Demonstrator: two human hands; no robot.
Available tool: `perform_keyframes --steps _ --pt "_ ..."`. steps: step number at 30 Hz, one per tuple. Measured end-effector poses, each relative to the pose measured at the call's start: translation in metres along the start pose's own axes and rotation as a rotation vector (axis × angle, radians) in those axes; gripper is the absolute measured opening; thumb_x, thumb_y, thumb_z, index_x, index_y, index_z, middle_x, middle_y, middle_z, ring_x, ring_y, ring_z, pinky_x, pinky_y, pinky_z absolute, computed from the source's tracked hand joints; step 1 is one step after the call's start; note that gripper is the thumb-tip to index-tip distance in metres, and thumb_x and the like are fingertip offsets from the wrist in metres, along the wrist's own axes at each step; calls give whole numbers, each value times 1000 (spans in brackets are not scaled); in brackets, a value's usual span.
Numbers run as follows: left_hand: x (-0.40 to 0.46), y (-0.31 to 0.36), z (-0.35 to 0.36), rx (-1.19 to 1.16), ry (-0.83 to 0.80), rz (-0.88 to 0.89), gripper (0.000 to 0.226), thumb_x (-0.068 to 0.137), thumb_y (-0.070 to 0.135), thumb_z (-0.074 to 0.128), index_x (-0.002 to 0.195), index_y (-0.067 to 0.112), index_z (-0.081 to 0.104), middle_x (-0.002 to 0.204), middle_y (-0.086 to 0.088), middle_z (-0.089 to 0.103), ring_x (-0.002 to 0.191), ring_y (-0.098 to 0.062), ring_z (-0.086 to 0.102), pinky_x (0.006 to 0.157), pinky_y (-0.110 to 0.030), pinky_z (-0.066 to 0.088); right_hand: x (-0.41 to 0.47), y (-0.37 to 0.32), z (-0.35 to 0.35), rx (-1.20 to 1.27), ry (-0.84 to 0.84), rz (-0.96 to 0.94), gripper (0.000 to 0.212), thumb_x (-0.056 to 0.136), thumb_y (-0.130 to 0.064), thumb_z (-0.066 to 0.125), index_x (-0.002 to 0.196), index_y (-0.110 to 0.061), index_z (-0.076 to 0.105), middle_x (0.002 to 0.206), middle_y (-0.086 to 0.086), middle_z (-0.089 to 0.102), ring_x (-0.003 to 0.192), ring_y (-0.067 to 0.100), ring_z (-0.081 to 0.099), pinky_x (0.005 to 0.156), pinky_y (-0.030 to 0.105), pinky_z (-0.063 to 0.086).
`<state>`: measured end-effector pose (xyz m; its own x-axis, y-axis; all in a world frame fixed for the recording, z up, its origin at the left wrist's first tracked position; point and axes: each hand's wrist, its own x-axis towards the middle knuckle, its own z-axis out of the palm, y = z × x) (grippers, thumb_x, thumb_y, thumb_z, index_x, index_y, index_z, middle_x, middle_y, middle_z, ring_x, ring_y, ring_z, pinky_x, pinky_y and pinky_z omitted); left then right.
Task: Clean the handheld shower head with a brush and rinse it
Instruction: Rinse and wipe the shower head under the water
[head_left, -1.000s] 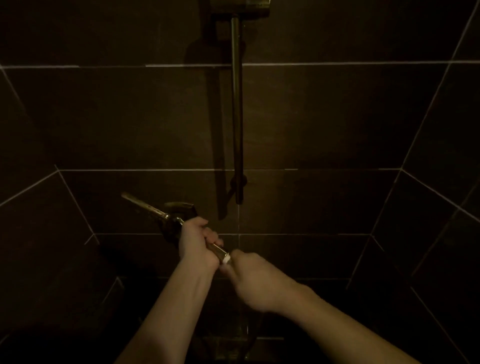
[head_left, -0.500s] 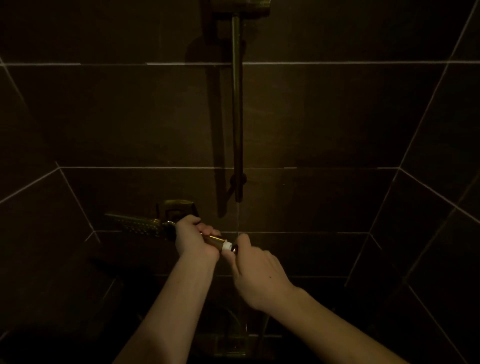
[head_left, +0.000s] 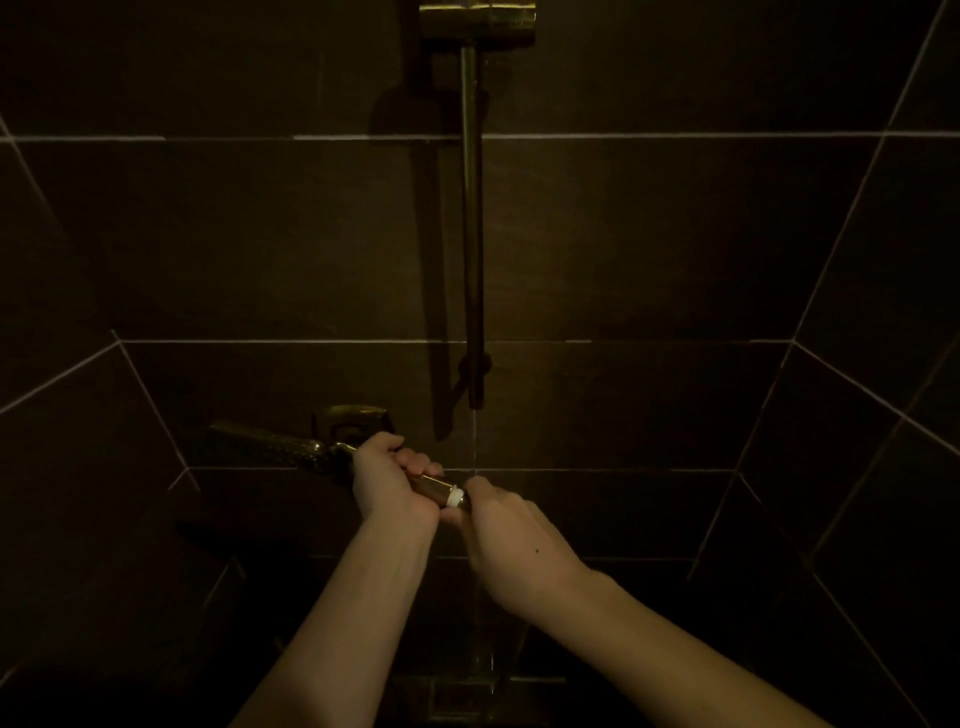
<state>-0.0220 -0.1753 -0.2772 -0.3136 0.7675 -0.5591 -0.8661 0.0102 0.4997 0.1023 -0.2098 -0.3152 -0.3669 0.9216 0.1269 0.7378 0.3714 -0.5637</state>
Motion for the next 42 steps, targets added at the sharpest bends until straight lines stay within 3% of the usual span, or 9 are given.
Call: perform_keyframes --steps 7,10,15,22,27,32,36,39,42 --pt "-1 -4 -15 10 -181 24 30 89 10 61 64 20 48 52 9 40 37 -7 37 36 -21 35 -2 -14 -15 273 -191 155 16 96 -46 54 99 -30 56 83 -7 64 58 1 57 45 18 41" --pt "-2 -3 -19 -18 -282 -10 29 94 17 62 69 20 48 53 8 39 38 -7 35 36 -20 33 -4 -17 -22 508 -307 205 21 98 -43 53 96 -24 60 66 -11 57 46 0 48 41 17 37" --pt "-5 -3 -15 153 -279 125 31 96 48 66 102 19 58 61 6 52 45 -8 47 39 -23 41 -8 -13 -21 861 -370 270 24 96 -42 57 96 -19 64 63 -12 56 52 2 50 51 19 43" --pt "-5 2 -12 143 -248 150 29 103 37 59 117 11 63 103 -7 62 91 -22 65 70 -41 58 -10 3 -19 492 0 220 7 89 -41 67 93 -37 62 76 -16 68 63 -5 62 48 12 45" --pt "-7 -6 -4 62 -97 129 10 99 26 64 98 17 60 68 4 52 53 -10 50 59 -31 47 -20 7 1 2 102 29 14 98 -49 45 111 -43 48 83 -17 57 66 -1 58 51 15 39" --pt "-7 -1 -9 83 -127 88 12 89 19 70 86 20 58 51 10 45 38 -5 36 39 -22 34 -23 0 2 565 -104 153 25 100 -48 42 97 -32 61 63 -11 57 49 4 49 43 21 38" --pt "-7 2 -11 102 -250 77 24 89 20 61 70 22 48 52 9 40 38 -8 35 37 -22 34 -18 -5 -9 742 -177 201 37 100 -48 42 89 -24 67 50 -12 47 42 6 41 40 19 30" --pt "-6 1 -7 218 -231 187 8 95 24 60 89 19 57 70 3 51 51 -10 51 45 -27 48 -19 -9 -4 697 -120 216 31 99 -49 43 96 -29 66 53 -14 50 49 4 46 42 17 34" --pt "-2 3 -5 275 -189 258 19 103 32 60 118 21 56 98 -4 59 79 -18 63 63 -41 64 -21 -9 1 676 -53 196 29 99 -49 43 94 -31 64 53 -16 52 49 1 46 42 17 34"
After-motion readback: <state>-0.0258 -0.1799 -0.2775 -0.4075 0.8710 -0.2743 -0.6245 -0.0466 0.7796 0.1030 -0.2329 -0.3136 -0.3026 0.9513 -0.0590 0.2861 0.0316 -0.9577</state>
